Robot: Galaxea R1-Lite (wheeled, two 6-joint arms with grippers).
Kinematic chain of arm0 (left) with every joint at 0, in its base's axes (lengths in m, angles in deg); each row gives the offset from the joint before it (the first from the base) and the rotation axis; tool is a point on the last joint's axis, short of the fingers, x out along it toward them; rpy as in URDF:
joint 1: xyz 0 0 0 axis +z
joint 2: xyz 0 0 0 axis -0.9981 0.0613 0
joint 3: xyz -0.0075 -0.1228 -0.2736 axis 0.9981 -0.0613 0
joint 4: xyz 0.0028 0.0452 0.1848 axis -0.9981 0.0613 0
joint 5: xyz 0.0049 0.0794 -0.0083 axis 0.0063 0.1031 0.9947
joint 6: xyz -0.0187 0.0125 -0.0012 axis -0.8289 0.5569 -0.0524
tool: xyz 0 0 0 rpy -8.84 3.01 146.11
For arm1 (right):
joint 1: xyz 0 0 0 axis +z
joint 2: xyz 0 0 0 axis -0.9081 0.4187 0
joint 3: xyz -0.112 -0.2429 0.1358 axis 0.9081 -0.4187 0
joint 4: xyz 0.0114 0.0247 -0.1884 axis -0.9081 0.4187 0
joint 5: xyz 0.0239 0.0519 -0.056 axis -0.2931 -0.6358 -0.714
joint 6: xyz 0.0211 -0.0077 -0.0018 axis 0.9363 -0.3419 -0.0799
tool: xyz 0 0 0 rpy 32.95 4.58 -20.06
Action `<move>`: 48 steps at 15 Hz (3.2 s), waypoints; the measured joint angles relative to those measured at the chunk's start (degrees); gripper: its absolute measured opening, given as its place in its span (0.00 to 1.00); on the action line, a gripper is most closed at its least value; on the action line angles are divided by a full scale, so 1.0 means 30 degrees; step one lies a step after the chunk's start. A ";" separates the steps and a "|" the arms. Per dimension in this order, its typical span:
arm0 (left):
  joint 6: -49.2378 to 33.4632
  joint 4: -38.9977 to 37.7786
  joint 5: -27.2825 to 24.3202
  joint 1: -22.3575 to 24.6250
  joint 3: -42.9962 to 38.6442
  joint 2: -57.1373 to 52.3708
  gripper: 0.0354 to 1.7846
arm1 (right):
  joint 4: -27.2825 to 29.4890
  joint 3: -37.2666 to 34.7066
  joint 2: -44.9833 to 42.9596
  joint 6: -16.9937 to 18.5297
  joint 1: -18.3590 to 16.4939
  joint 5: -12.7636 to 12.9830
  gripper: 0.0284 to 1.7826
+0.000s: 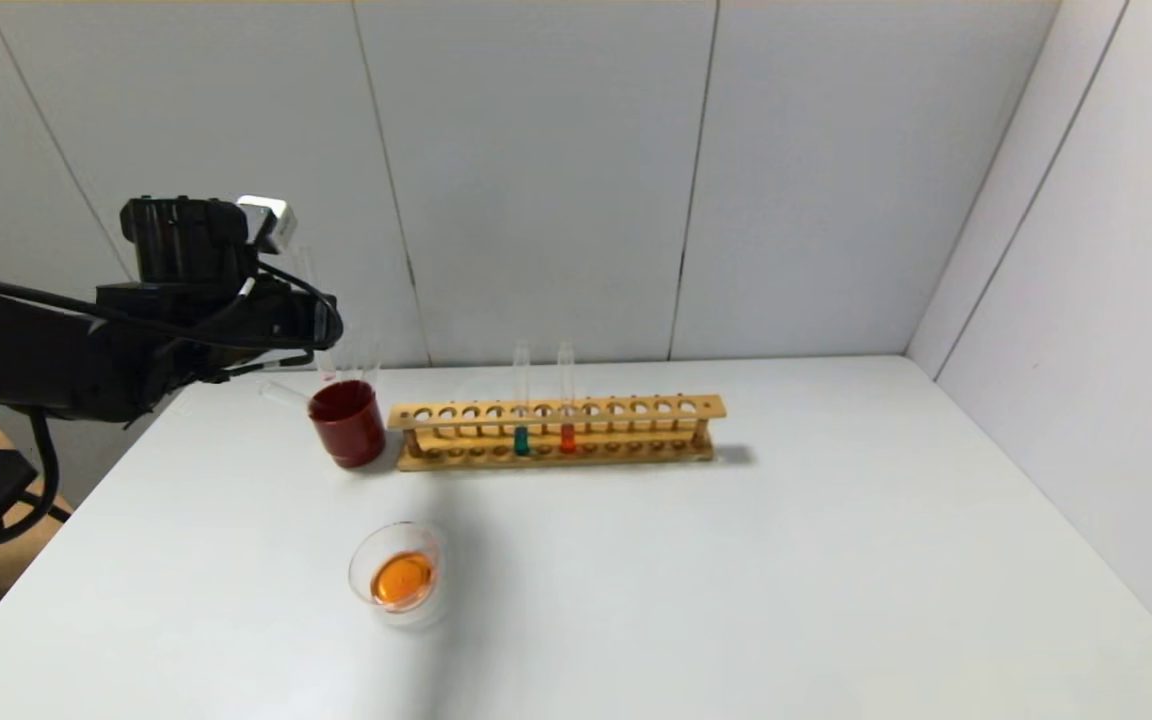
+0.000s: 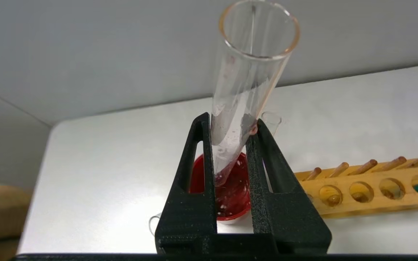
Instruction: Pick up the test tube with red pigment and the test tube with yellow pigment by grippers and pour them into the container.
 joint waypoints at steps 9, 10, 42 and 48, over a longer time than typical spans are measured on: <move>-0.1999 0.0565 0.0081 0.0341 0.0163 0.0975 0.15 | 0.0000 0.0000 0.0000 0.0000 0.0000 0.0000 0.98; -0.2056 0.0565 0.0081 0.0471 0.0163 0.1061 0.15 | 0.0000 0.0000 0.0000 0.0000 0.0000 0.0000 0.98; -0.2202 0.1268 -0.0638 0.1048 0.1544 0.1609 0.97 | -0.0008 0.0000 0.0000 0.0000 0.0000 0.0008 0.98; -0.1971 0.3202 0.1438 0.0857 0.0549 -0.3617 0.98 | 0.0000 0.0000 0.0000 0.0000 0.0000 0.0000 0.98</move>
